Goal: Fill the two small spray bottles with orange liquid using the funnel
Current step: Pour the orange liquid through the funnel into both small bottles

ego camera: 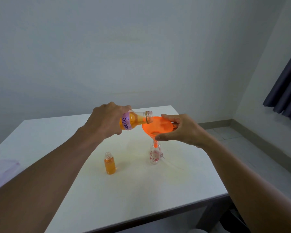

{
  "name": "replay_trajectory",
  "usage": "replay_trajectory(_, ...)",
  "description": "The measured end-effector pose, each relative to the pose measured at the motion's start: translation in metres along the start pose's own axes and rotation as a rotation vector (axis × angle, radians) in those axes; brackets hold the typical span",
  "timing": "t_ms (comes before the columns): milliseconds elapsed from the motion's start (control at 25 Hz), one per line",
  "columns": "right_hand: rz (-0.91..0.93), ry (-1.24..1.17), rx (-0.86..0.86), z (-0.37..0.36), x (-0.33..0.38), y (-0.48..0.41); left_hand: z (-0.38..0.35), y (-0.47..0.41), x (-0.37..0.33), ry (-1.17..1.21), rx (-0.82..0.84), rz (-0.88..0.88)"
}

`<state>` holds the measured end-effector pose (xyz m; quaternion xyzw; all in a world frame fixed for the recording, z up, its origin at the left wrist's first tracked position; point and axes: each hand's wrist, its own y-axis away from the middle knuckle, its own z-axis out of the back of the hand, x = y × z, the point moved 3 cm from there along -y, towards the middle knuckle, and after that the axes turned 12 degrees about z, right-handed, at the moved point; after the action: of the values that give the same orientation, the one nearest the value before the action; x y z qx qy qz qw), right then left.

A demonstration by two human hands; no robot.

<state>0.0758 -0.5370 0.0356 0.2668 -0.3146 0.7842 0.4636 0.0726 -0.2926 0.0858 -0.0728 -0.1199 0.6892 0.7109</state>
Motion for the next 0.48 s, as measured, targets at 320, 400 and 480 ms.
replay_trajectory(320, 0.011, -0.008, -0.015, 0.0018, 0.0018, -0.0015, 0.0029, -0.0013, -0.0005, -0.006, -0.011, 0.000)
replay_trajectory(400, 0.014, 0.000, -0.016, 0.0027, 0.0027, -0.0014, 0.0034, -0.0018, -0.0005, -0.010, -0.015, -0.003)
replay_trajectory(480, 0.014, 0.008, -0.011, 0.0030, 0.0041, -0.0008, 0.0042, -0.0017, -0.0011, -0.016, -0.022, -0.006)
